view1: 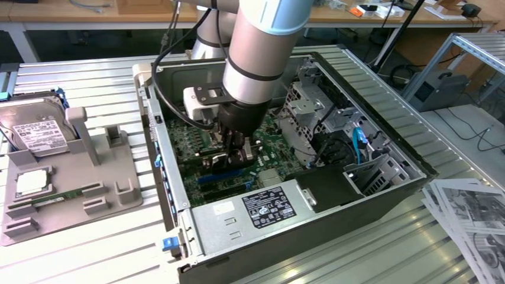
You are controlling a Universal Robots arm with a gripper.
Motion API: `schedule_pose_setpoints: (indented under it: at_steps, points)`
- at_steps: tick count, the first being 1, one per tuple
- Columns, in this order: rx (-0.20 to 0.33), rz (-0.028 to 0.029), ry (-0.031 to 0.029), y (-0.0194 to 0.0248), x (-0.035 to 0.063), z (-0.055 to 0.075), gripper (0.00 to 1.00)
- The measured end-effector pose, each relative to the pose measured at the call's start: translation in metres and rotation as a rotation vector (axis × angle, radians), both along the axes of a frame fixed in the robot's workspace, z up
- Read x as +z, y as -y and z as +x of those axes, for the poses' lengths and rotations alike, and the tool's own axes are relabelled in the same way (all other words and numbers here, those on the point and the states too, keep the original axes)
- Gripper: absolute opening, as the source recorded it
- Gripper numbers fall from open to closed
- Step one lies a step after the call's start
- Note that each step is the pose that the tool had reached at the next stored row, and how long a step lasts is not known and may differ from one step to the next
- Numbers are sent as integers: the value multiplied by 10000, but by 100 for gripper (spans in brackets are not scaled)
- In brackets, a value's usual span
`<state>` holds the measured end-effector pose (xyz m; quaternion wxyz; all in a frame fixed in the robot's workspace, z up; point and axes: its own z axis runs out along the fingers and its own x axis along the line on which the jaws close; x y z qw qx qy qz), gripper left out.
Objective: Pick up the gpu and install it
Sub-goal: 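Insert the gpu into the slot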
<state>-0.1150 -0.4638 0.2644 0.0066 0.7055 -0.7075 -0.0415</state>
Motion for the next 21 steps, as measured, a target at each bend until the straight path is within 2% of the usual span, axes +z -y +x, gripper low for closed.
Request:
schedule_pose_setpoints:
  at_steps: [13, 16, 21]
  points:
    - [0, -1, -2, 5, -1, -11, 27]
    - [0, 10, -2, 5, -42, -11, 27]
    - [0, 12, -3, 5, -55, -11, 27]
